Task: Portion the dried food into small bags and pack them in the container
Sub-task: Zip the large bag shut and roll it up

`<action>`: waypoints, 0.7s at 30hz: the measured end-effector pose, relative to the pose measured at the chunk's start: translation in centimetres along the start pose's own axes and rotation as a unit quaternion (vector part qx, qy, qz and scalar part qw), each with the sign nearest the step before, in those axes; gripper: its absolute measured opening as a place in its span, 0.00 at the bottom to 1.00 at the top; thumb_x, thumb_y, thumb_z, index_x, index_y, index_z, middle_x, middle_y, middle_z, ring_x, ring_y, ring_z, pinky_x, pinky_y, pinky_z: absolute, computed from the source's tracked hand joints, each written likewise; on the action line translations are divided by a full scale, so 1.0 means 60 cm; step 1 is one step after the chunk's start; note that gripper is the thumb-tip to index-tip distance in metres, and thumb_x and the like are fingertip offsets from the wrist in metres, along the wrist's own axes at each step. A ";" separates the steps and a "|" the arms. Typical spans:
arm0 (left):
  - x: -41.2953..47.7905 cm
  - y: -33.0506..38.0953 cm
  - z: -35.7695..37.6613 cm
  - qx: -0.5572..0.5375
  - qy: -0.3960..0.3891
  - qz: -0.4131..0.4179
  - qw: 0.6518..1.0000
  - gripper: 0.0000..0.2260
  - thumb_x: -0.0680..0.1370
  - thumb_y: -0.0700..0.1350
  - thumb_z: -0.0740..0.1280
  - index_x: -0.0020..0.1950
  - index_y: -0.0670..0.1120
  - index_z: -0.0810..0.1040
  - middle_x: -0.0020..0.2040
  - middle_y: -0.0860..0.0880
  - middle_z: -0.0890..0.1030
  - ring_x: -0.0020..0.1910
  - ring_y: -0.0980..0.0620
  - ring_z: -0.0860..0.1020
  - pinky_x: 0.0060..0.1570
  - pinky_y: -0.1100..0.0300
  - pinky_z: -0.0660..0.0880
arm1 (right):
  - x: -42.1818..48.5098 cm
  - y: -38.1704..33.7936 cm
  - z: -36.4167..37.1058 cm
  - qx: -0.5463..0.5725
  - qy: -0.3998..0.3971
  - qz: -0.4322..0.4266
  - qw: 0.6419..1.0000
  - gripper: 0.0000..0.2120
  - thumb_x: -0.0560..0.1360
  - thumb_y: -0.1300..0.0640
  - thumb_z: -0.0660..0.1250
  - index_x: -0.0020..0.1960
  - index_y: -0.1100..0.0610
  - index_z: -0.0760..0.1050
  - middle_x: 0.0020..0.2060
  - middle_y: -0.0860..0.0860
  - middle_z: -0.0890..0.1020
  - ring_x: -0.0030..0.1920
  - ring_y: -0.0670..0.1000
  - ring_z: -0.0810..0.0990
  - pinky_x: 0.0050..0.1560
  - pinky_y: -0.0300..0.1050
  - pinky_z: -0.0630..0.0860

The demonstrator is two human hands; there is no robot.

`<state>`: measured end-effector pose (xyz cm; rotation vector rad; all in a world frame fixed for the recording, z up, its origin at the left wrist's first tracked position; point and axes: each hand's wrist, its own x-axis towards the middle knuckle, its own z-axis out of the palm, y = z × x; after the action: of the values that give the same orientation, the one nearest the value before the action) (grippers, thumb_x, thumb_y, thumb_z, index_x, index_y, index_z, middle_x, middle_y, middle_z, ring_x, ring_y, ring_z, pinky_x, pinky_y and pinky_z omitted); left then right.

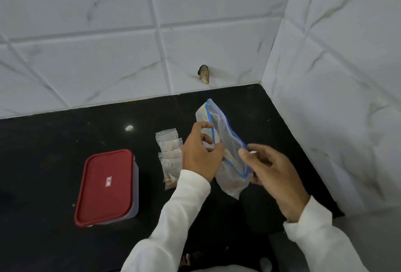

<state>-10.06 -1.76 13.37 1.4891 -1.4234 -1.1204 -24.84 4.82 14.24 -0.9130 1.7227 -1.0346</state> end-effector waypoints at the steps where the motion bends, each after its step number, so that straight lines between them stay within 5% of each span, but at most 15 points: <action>1: -0.004 0.001 0.005 0.001 -0.006 0.003 1.000 0.21 0.76 0.39 0.71 0.62 0.57 0.70 0.46 0.48 0.78 0.43 0.52 0.82 0.42 0.58 0.83 | -0.003 0.003 0.002 -0.003 -0.009 0.007 1.000 0.19 0.71 0.45 0.72 0.61 0.47 0.76 0.48 0.45 0.82 0.51 0.46 0.82 0.52 0.50 0.82; 8: -0.012 -0.002 0.022 0.019 -0.064 0.016 0.998 0.16 0.78 0.38 0.68 0.59 0.57 0.74 0.45 0.51 0.77 0.45 0.51 0.82 0.45 0.52 0.84 | 0.004 0.003 0.000 -0.060 -0.021 -0.050 0.997 0.12 0.75 0.60 0.70 0.53 0.44 0.77 0.45 0.42 0.82 0.47 0.42 0.82 0.47 0.40 0.82; 12: 0.024 0.005 0.009 0.152 -0.042 0.051 0.986 0.07 0.78 0.45 0.68 0.53 0.57 0.75 0.41 0.53 0.78 0.40 0.54 0.81 0.45 0.55 0.81 | 0.009 0.000 -0.007 -0.184 0.080 -0.164 0.966 0.12 0.73 0.59 0.71 0.54 0.47 0.79 0.45 0.43 0.78 0.42 0.41 0.80 0.35 0.26 0.74; 17: 0.098 0.021 -0.016 0.346 -0.054 0.055 0.935 0.09 0.76 0.50 0.68 0.55 0.58 0.78 0.59 0.51 0.68 0.52 0.46 0.76 0.54 0.50 0.78 | 0.023 0.003 -0.015 -0.239 0.155 -0.250 0.925 0.10 0.72 0.61 0.73 0.52 0.55 0.83 0.47 0.49 0.77 0.41 0.44 0.77 0.42 0.32 0.77; 21: 0.156 0.032 -0.029 0.361 -0.063 0.034 0.930 0.06 0.76 0.47 0.69 0.52 0.56 0.79 0.66 0.49 0.67 0.60 0.45 0.74 0.57 0.49 0.76 | 0.028 0.006 -0.023 -0.243 0.167 -0.247 0.923 0.08 0.72 0.61 0.73 0.51 0.57 0.83 0.48 0.51 0.78 0.42 0.44 0.77 0.44 0.33 0.77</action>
<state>-9.12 -11.32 14.99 1.8534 -2.1026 -0.6715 -26.75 3.78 13.70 -1.6268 2.1481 -1.1480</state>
